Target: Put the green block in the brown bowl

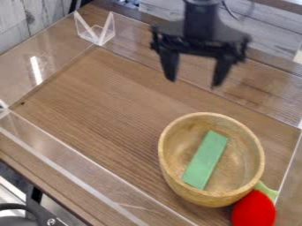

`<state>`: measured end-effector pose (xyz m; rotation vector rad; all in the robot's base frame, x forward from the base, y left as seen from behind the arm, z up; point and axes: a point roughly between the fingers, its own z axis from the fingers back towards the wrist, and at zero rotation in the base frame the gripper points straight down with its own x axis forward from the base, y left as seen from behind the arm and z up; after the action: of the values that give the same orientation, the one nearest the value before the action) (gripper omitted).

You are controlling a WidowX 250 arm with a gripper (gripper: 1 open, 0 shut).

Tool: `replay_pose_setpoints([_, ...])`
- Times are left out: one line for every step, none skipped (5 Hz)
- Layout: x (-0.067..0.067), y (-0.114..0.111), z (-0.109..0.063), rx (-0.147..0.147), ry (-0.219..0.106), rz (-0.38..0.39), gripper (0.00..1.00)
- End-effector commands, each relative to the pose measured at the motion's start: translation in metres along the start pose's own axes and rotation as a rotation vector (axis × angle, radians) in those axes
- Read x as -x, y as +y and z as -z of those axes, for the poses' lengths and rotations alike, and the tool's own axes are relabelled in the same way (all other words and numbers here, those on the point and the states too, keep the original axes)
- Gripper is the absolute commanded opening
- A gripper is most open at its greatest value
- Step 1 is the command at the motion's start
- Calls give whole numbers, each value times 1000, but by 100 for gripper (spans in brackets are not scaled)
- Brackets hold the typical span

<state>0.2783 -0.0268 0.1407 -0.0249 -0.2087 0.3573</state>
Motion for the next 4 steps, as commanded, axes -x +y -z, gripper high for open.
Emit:
replay_pose_setpoints([-7, 2, -14, 4, -61, -58, 100])
replay_pose_setpoints([0, -6, -6, -18, -55, -100, 100])
replay_pose_setpoints([-9, -4, -1, -15, -46, -54, 100])
replay_pose_setpoints([-17, 1, 3, -16, -44, -39, 100])
